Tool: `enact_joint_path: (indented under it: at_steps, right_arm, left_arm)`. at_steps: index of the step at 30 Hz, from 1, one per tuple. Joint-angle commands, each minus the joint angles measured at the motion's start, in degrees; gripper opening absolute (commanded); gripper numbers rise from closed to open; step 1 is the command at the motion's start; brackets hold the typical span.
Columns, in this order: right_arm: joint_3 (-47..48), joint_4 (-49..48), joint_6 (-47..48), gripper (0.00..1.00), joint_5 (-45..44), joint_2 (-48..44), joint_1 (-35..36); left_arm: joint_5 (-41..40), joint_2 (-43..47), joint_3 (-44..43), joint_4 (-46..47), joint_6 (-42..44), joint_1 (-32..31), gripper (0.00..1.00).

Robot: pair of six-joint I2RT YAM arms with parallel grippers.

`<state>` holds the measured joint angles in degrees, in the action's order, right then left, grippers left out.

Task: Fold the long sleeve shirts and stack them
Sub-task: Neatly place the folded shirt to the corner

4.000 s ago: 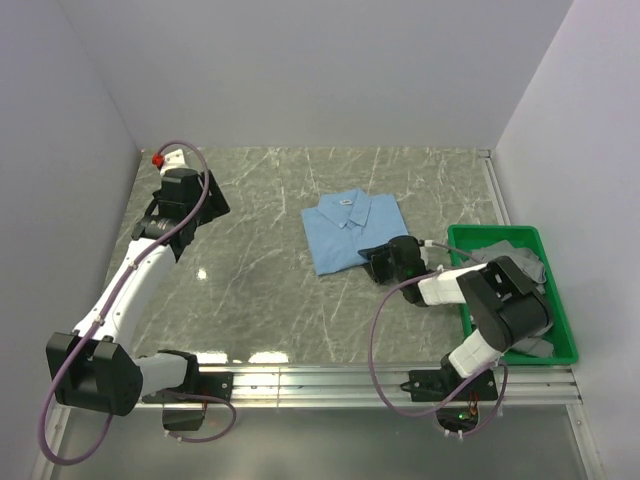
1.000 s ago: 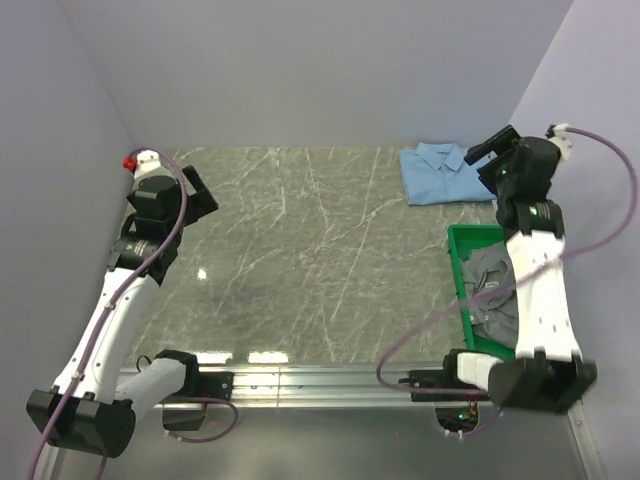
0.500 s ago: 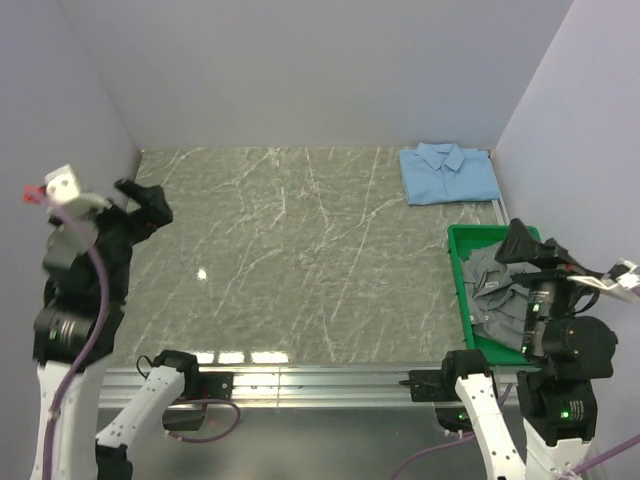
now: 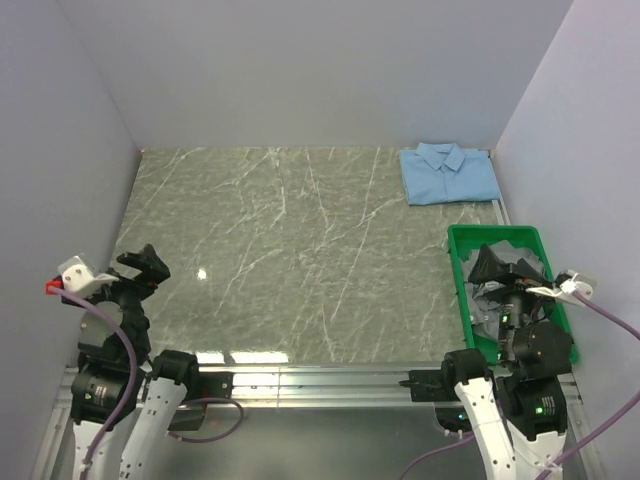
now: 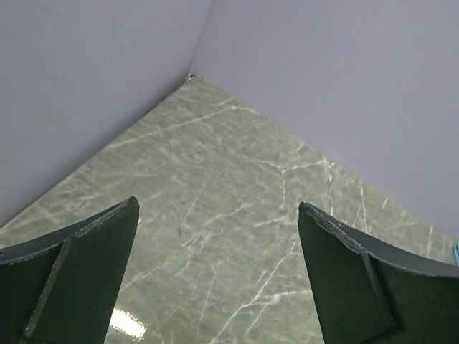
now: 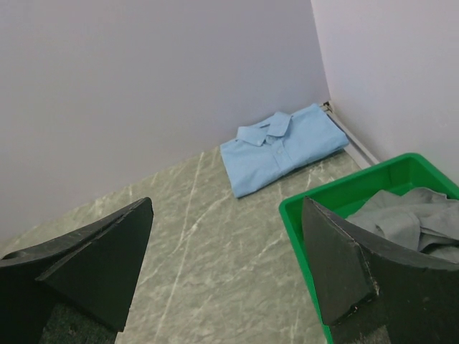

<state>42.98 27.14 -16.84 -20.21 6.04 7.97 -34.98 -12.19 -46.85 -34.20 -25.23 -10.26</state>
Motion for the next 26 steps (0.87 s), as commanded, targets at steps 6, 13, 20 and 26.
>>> enact_joint_path:
  at_steps: [6, 13, 20, 26]
  right_arm:
    - [-6.2, -5.9, 4.2, 0.91, -1.6, -3.9, 0.5]
    - [-8.9, -8.3, 5.2, 0.91, 0.2, -5.7, 0.5]
    - [-9.4, -8.6, 5.4, 0.94, -0.3, -5.7, 0.5]
    - [-9.8, -9.2, 5.9, 0.96, -0.1, -5.7, 0.5]
  left_arm:
    - [-6.1, 11.6, 13.2, 13.3, -4.7, -0.2, 0.99]
    - [-7.0, 12.6, 17.1, 18.5, -2.4, -0.2, 0.99]
    - [-7.6, 6.3, 18.3, 22.0, 0.5, -0.2, 0.99]
    - [-7.6, 2.1, 19.2, 26.6, 1.8, -0.2, 0.99]
